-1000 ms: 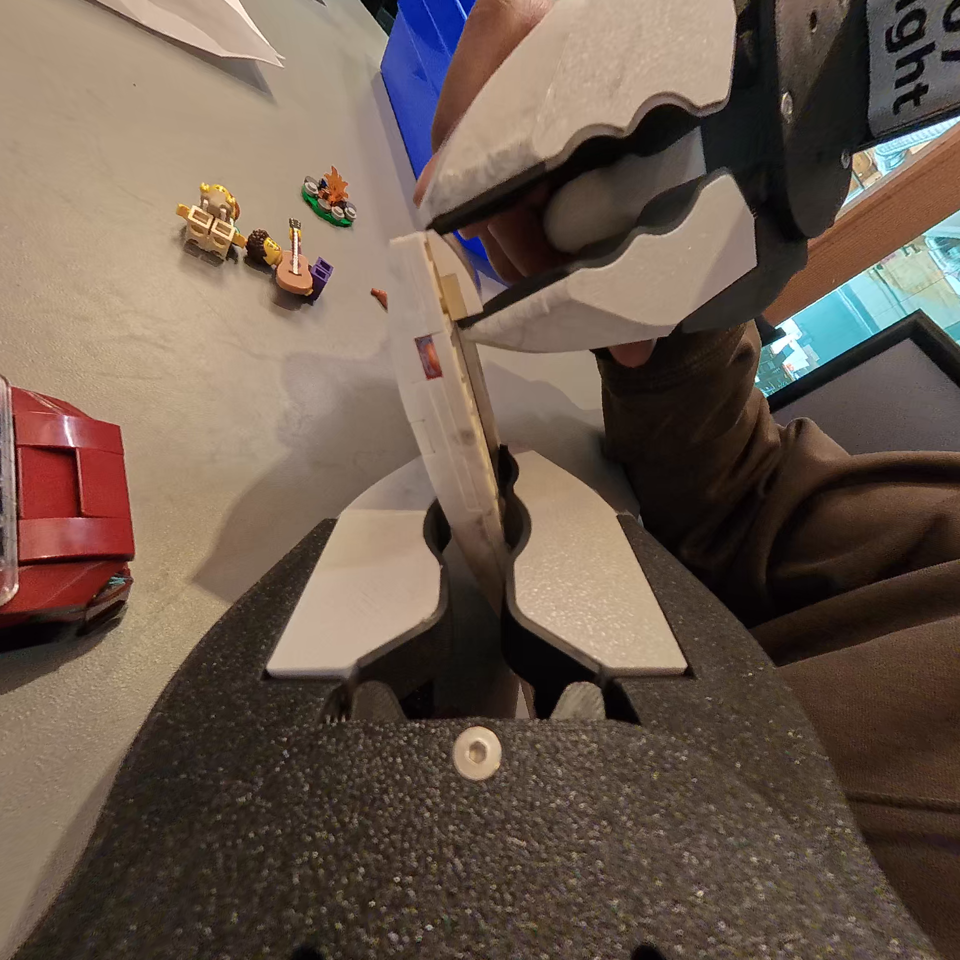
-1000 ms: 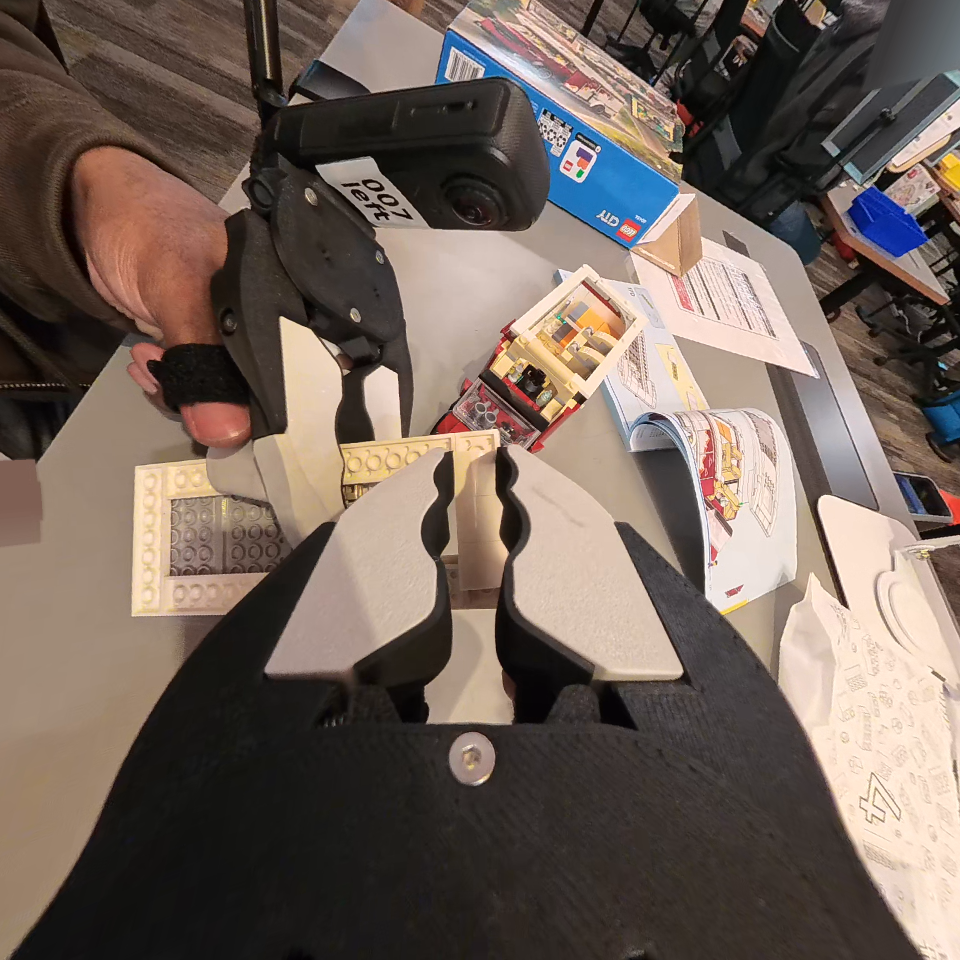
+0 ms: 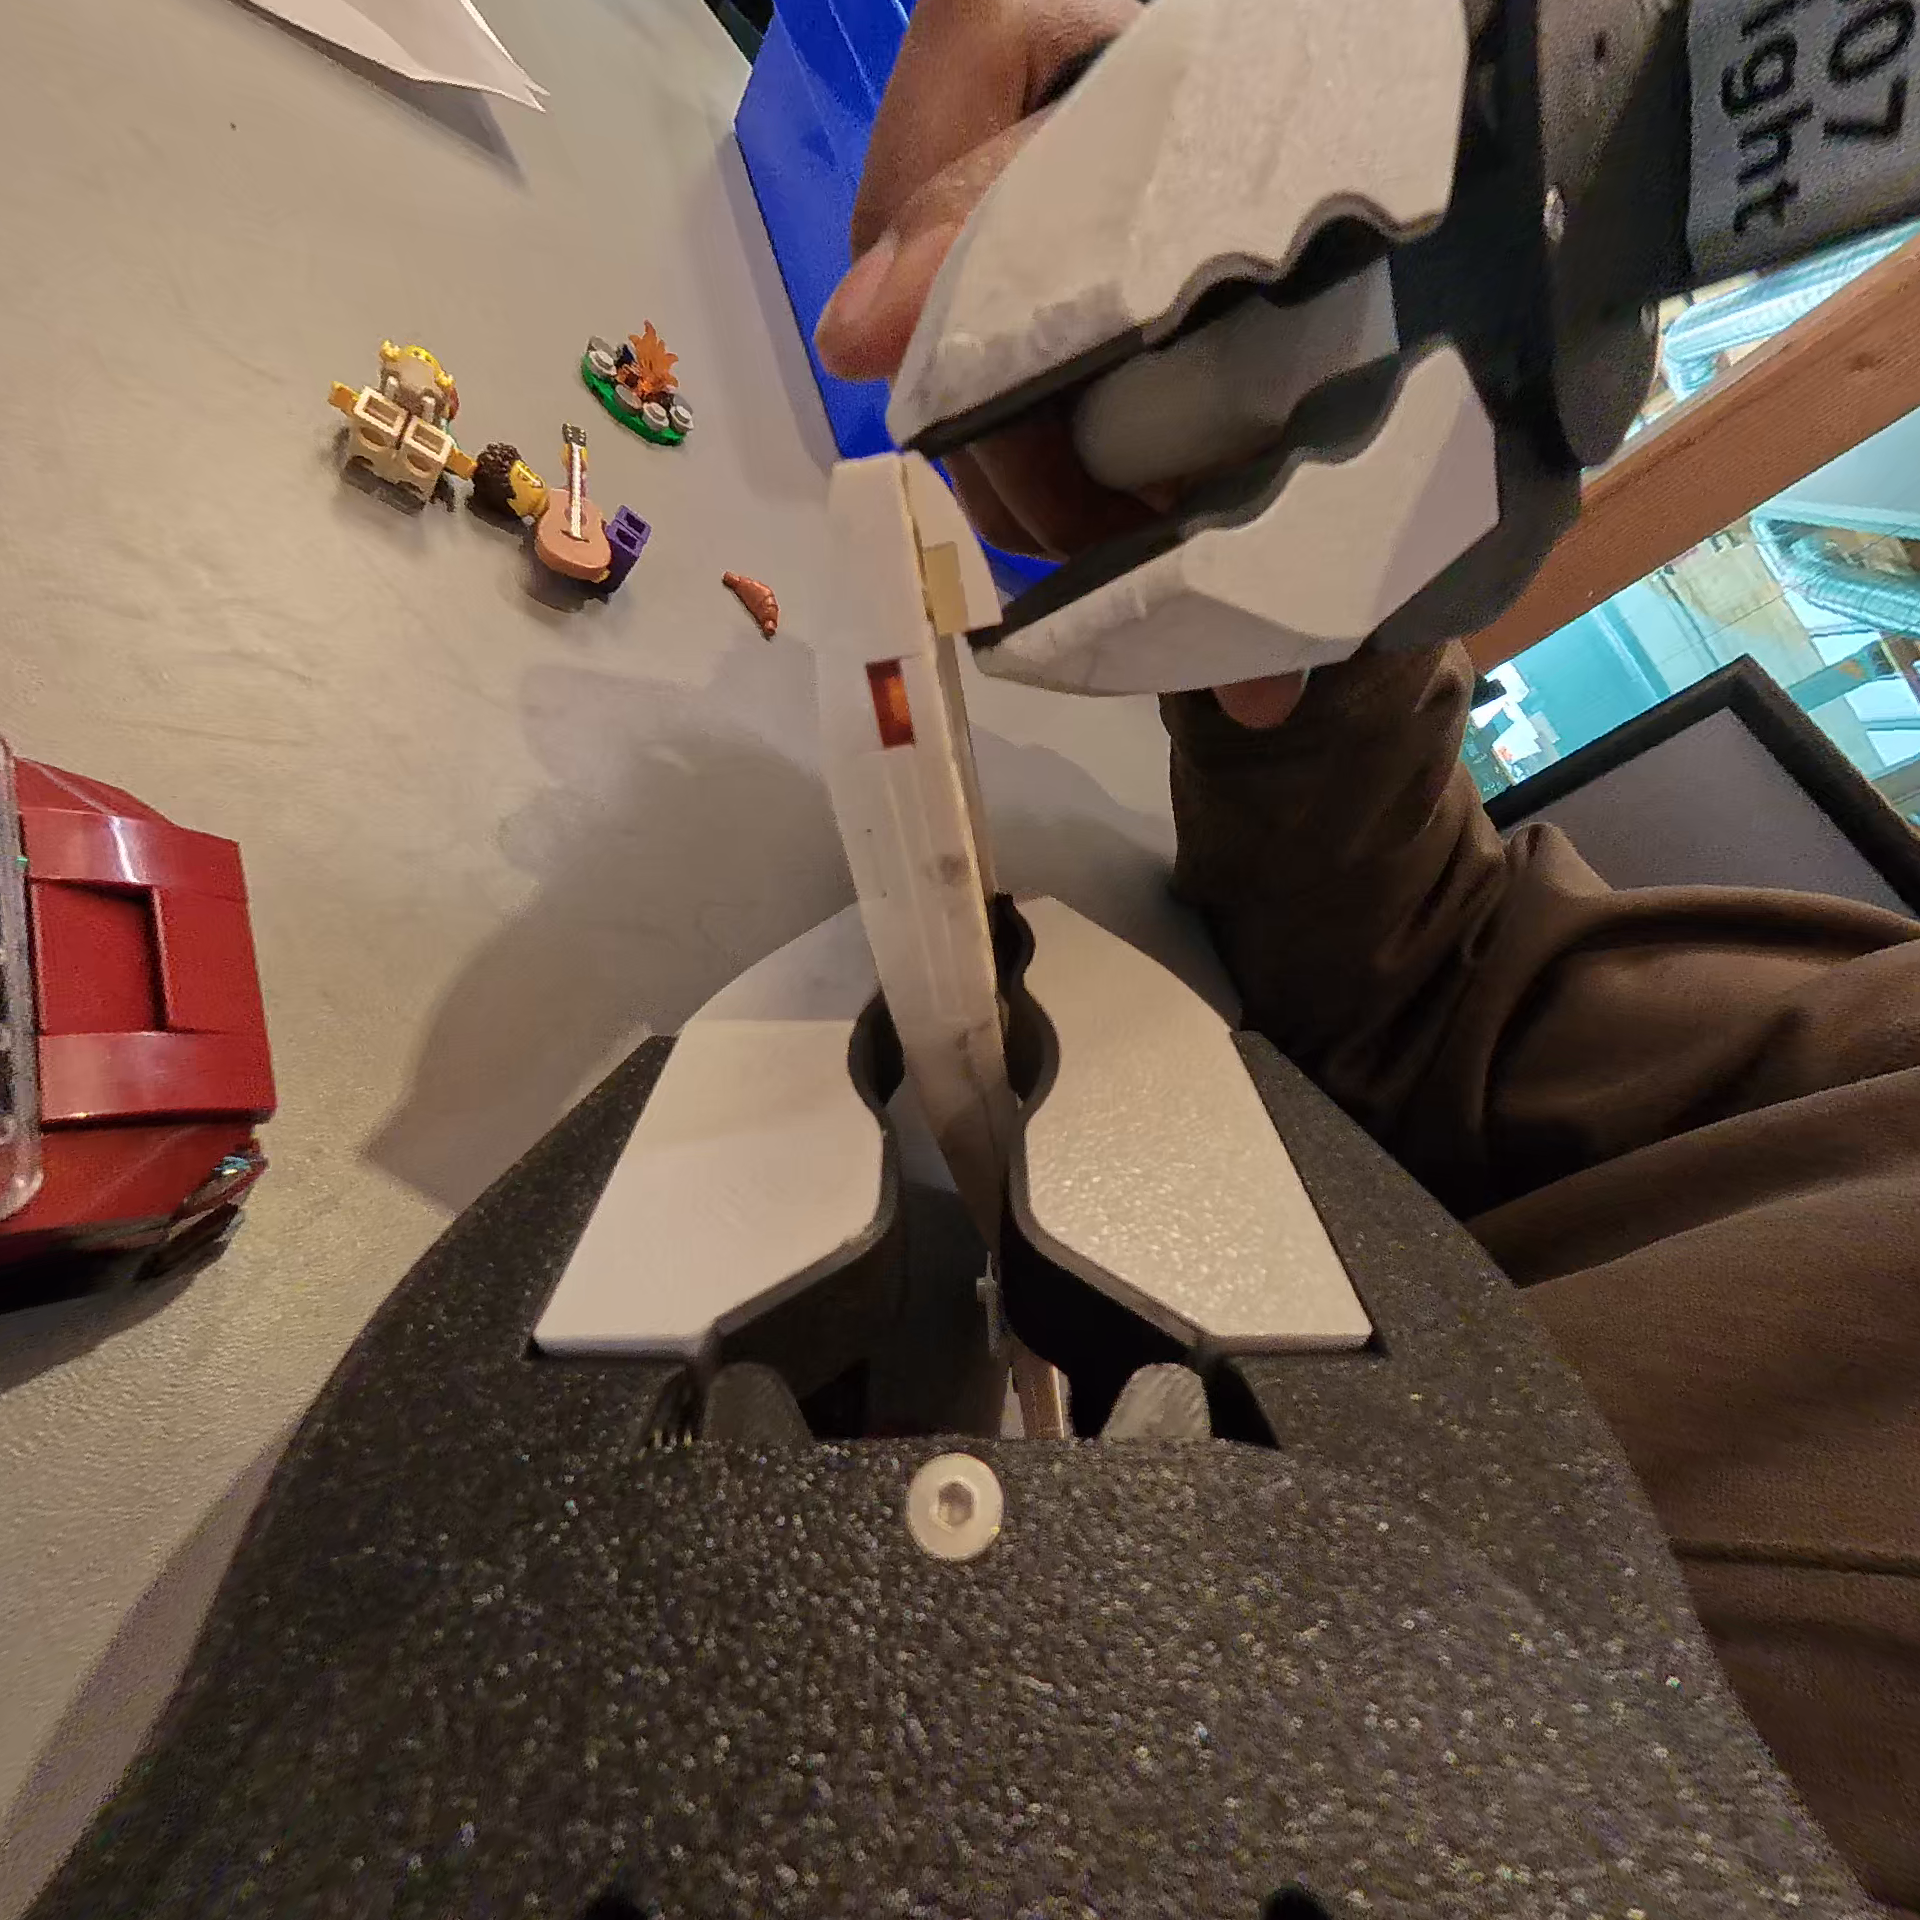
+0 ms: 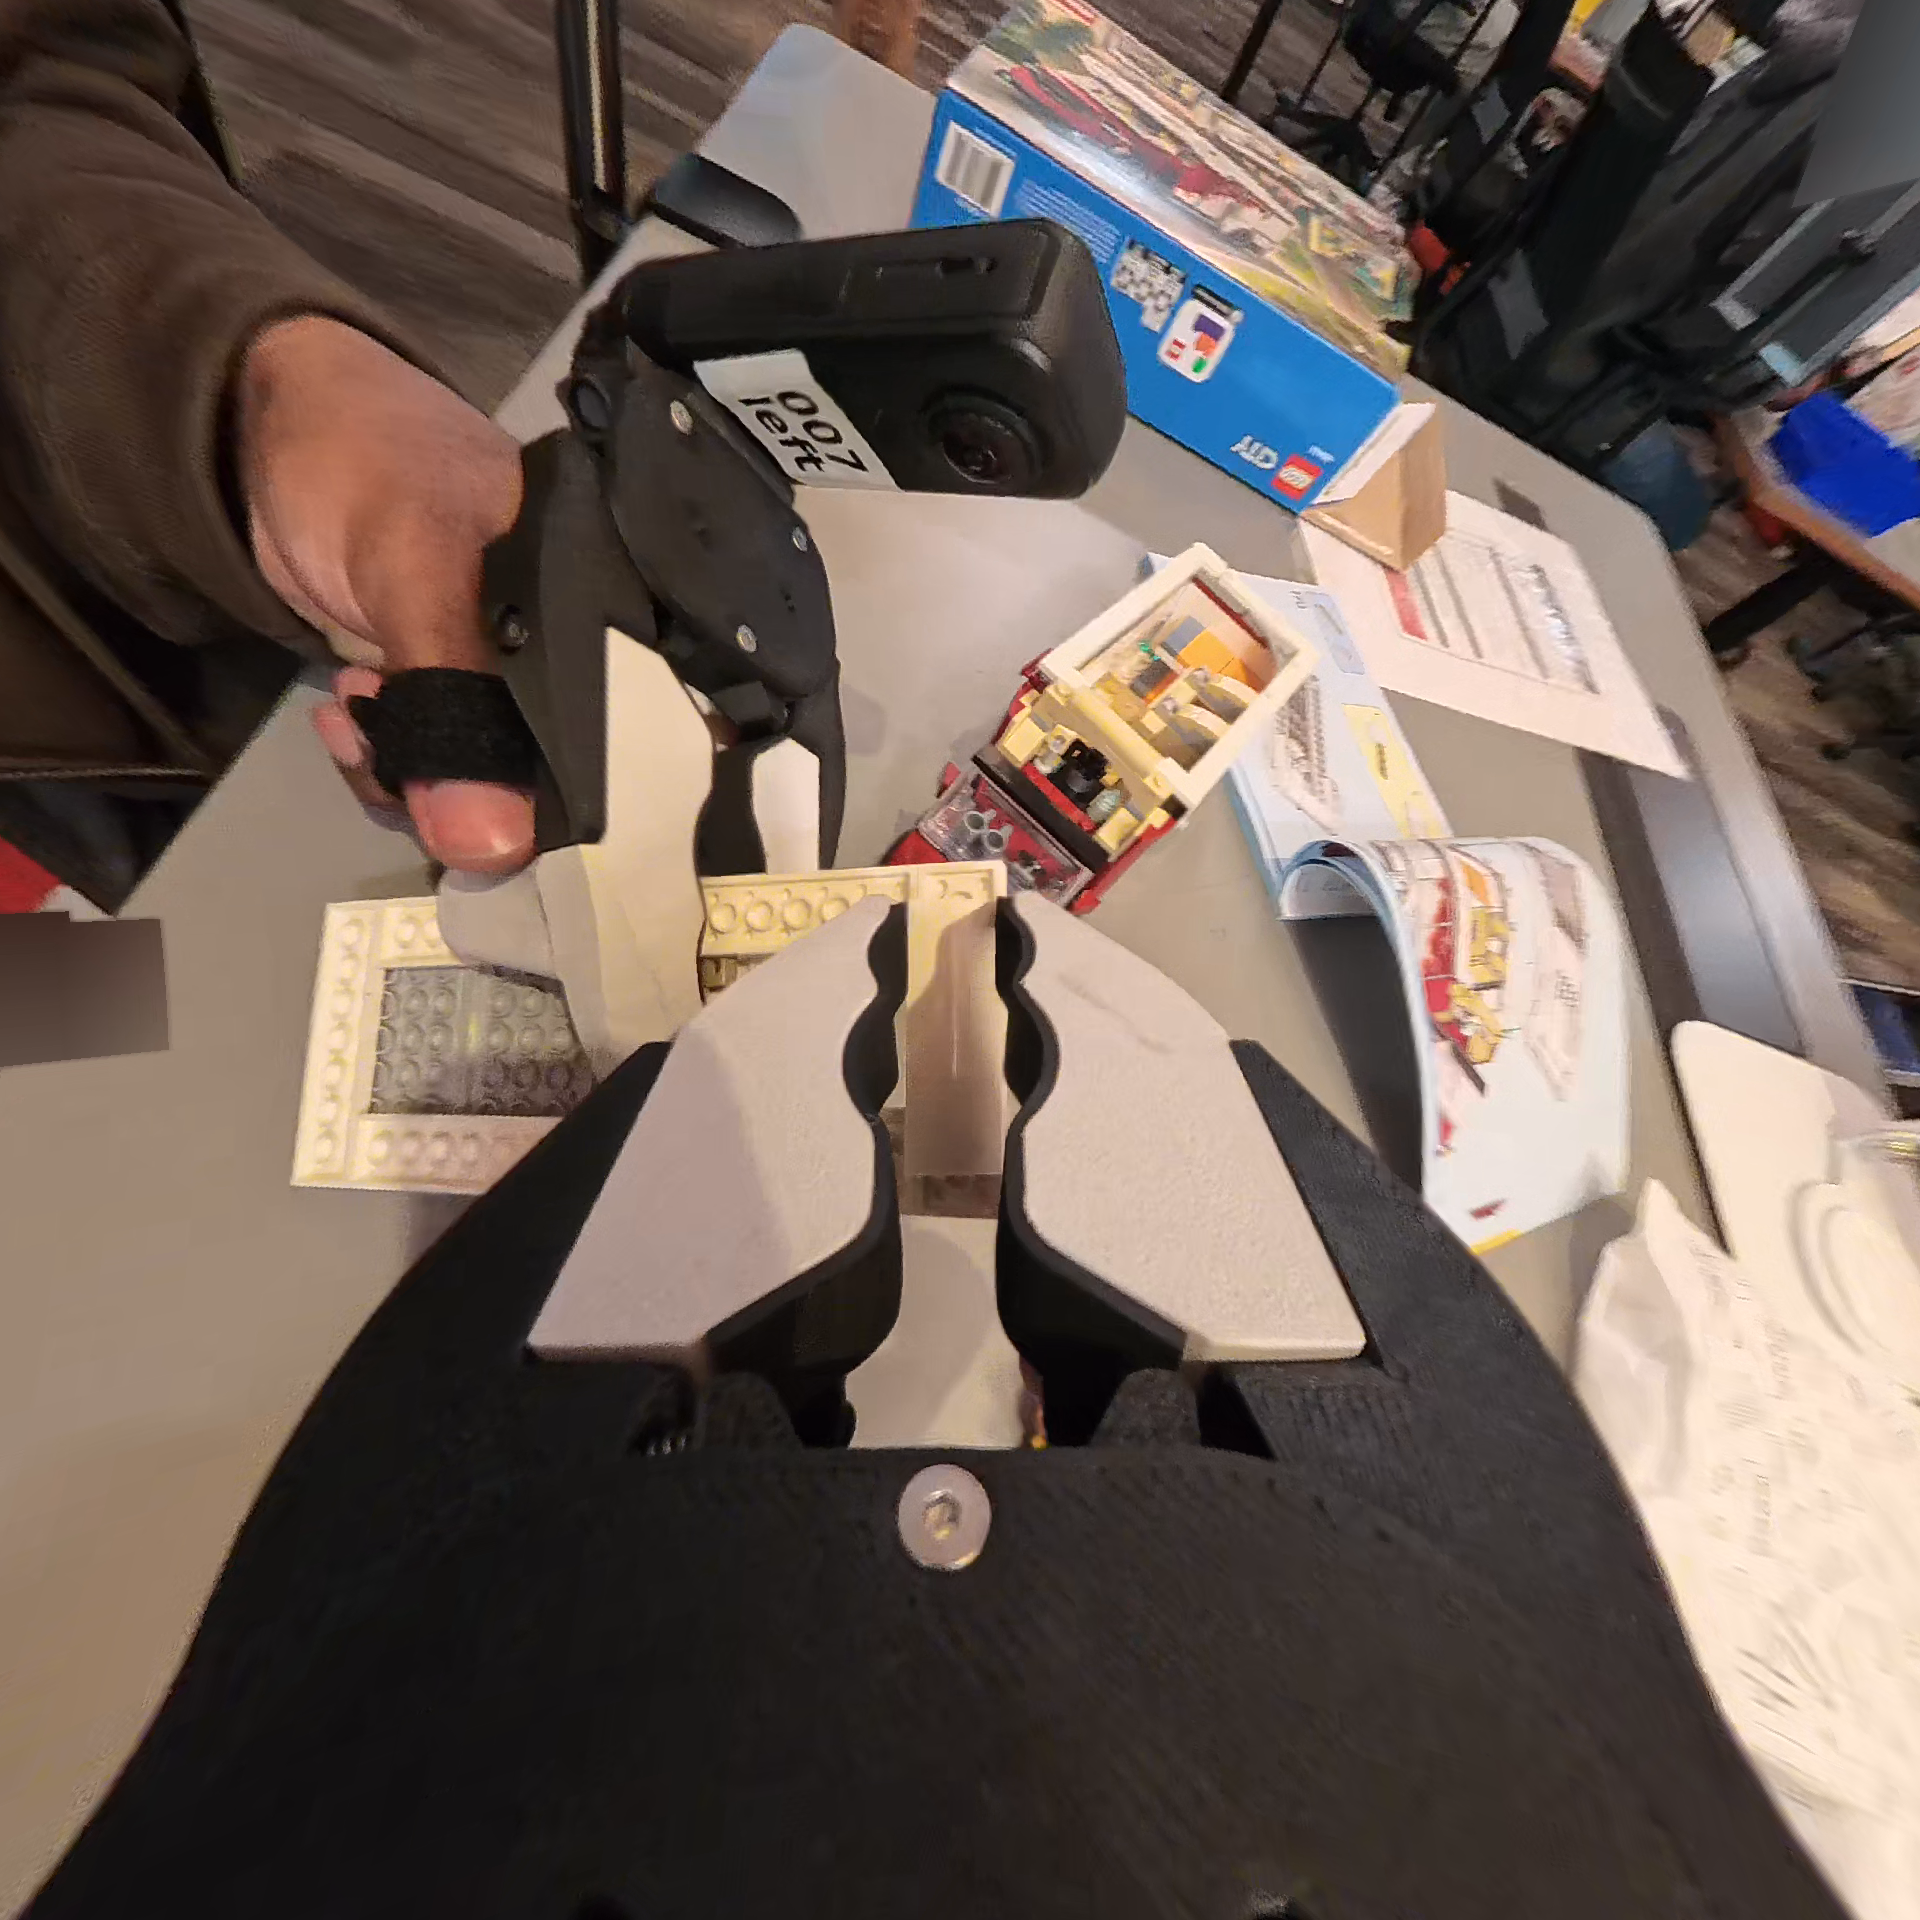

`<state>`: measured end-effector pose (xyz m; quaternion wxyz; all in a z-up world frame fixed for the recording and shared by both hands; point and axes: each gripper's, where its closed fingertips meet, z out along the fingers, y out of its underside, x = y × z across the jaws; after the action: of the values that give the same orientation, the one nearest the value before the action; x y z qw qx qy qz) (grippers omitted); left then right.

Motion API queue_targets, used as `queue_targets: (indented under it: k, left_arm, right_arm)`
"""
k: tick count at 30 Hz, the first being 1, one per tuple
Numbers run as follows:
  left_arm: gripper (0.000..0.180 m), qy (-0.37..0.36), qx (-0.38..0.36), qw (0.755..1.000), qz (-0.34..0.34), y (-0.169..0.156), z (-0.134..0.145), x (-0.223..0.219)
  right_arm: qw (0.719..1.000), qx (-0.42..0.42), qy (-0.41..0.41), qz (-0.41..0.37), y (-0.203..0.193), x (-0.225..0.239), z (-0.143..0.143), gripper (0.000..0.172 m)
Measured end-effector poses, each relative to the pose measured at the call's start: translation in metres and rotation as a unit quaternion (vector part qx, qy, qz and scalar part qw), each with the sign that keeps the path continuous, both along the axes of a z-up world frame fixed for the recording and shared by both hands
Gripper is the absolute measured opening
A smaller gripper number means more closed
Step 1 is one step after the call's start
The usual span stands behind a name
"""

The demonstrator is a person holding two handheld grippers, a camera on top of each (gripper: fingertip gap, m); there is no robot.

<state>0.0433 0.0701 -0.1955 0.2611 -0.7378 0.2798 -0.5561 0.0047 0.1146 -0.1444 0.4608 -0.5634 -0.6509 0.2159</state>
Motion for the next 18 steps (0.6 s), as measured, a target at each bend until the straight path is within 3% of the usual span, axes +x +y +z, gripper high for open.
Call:
queue_targets:
  k: [7,10,18]
  left_arm:
    - [0.015,-0.002,-0.003,1.0,0.015,0.005,0.0,-0.002]
    - [0.015,0.001,0.002,1.0,0.01,0.004,0.0,-0.001]
    - [0.016,0.008,0.022,0.999,-0.024,-0.007,0.0,0.003]
  right_arm:
    - [0.983,0.133,-0.11,-0.056,0.011,0.014,-0.016,0.028]
    - [0.981,0.143,-0.114,-0.06,0.012,0.013,-0.014,0.018]
    - [0.989,0.081,-0.119,-0.04,0.001,0.021,-0.012,0.018]
